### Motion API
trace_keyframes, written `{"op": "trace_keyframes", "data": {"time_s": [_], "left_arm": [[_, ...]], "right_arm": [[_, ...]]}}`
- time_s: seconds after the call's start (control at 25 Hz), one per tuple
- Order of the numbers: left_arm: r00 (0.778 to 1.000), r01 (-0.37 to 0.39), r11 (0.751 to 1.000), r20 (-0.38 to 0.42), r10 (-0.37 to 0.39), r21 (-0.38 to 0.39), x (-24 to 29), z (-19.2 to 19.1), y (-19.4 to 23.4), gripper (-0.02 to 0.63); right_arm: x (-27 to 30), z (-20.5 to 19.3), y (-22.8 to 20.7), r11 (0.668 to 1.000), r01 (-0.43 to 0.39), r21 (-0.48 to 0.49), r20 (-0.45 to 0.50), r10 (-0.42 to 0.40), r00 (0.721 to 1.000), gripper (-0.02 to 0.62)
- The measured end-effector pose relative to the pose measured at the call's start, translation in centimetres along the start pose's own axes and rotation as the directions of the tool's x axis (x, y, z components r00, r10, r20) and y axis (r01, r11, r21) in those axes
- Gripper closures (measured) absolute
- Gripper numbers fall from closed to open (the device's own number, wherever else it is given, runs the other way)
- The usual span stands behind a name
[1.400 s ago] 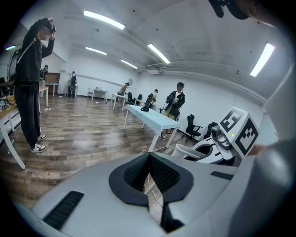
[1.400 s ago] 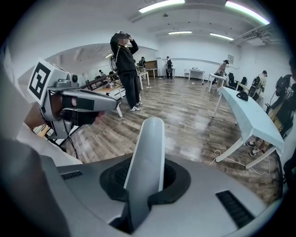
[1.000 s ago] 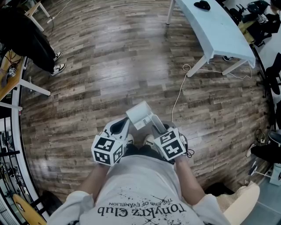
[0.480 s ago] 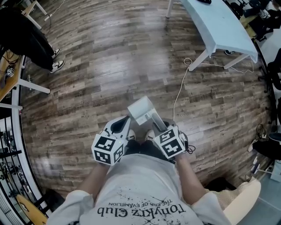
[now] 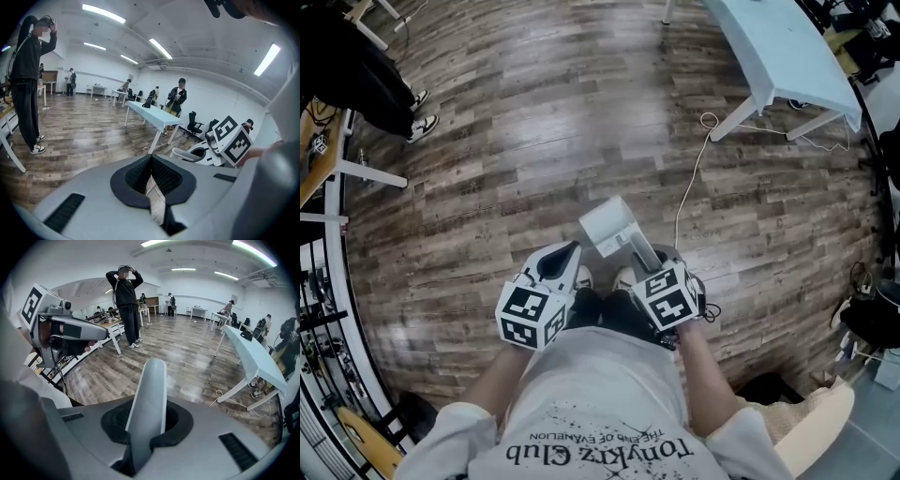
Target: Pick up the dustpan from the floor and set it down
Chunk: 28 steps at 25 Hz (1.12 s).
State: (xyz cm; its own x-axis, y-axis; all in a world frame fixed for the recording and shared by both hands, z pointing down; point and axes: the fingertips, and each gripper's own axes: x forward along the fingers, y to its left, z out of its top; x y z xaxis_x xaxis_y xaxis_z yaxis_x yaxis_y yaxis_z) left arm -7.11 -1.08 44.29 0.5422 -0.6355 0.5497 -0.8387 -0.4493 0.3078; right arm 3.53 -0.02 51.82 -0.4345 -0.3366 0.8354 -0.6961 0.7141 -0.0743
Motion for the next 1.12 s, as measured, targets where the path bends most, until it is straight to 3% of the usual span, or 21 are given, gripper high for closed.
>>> {"op": "trace_keyframes", "data": {"time_s": [1.12], "left_arm": [[0.998,-0.007,1.0,-0.055,0.006,-0.008,3.4,0.0,4.2,0.583]], "right_arm": [[9.5,0.4,-4.2,1.0,-0.003,0.002,-0.051,0.004,0.999,0.535]]}}
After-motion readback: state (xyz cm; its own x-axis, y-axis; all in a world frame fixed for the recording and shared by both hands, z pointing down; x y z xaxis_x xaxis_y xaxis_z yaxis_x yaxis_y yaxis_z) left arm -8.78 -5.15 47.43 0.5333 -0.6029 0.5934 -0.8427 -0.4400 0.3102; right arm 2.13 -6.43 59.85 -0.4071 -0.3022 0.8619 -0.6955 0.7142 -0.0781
